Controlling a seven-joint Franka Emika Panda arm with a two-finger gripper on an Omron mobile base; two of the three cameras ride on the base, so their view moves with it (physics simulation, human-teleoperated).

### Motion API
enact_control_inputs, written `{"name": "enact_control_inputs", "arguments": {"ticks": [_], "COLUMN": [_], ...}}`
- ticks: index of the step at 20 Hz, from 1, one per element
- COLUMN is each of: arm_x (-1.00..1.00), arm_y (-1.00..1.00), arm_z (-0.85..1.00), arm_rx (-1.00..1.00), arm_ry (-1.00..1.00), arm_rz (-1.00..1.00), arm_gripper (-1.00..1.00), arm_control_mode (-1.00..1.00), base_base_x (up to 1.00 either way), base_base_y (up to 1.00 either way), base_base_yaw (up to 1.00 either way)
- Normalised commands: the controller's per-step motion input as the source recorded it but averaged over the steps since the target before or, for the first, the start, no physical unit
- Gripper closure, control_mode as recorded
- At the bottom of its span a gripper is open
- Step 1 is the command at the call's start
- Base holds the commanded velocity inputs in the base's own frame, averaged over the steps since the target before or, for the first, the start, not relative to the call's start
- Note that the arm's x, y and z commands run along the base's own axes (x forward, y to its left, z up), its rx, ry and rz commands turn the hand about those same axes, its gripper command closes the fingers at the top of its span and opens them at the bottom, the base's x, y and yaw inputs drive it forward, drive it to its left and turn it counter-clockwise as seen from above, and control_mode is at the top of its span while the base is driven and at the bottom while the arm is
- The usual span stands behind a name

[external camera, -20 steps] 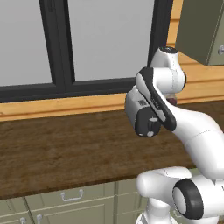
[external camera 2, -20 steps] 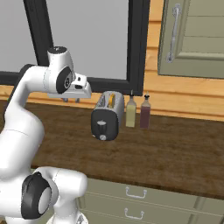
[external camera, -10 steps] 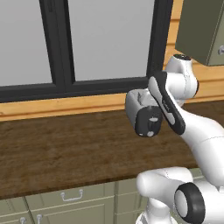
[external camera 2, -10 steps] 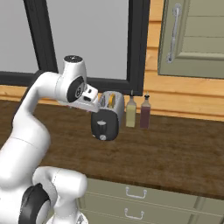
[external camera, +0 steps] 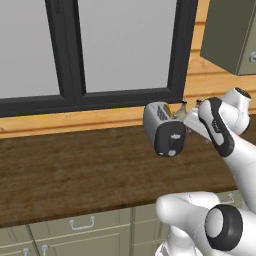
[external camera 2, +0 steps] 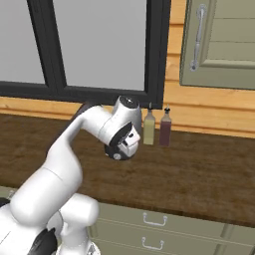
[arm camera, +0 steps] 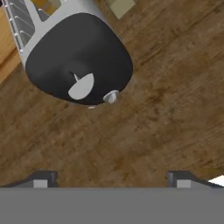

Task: Start the toaster. Once the lever pops up, take the bread to the plate on the dining counter.

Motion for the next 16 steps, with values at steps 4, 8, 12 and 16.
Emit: {"name": "enact_control_inputs", "arguments": {"ticks": [4,8,12,16], "arm_x": [0.58,0.39,0.33,0.33], "arm_y": [0.00,0.00,0.00,0.00], "arm_z": [-0.41,-0.32,-0.29,-0.19], "arm_rx": [0.03,0.04,0.00,0.00], "arm_ry": [0.01,0.00,0.00,-0.02], "arm_rz": [-0.12,0.00,0.00,0.00], "arm_gripper": [-1.00,-1.00,-1.00,-1.00], "arm_control_mode": [-1.00,-1.00,-1.00,-1.00], "base_base_x": [0.00,0.00,0.00,0.00], "base_base_y": [0.00,0.00,0.00,0.00], "base_base_yaw": [0.00,0.00,0.00,0.00]}}
